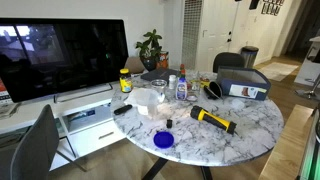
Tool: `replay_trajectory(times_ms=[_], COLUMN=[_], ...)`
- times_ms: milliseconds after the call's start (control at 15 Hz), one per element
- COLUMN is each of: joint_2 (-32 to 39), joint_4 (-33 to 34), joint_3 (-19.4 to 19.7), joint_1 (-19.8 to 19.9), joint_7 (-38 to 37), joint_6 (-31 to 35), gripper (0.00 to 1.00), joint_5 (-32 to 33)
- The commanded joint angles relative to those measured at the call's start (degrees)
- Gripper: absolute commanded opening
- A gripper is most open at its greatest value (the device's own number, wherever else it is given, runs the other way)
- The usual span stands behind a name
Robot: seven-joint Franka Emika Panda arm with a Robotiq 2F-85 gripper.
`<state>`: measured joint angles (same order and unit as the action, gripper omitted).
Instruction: Turn of the flashlight
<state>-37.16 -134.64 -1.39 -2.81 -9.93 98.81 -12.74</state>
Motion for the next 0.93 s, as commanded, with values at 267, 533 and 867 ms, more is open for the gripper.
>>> replay_trajectory(times_ms=[267, 533, 867], joint_2=[0.0, 0.0, 4.9], joint_4=[0.1, 0.1, -2.4], joint_3=[-0.7, -0.7, -1.2], joint_1=[0.9, 0.9, -0.8], joint_7=[0.4, 0.4, 8.5], joint_6=[-0.2, -0.2, 5.5], gripper=[1.00, 1.00, 1.00], joint_5=[-0.4, -0.4, 1.4])
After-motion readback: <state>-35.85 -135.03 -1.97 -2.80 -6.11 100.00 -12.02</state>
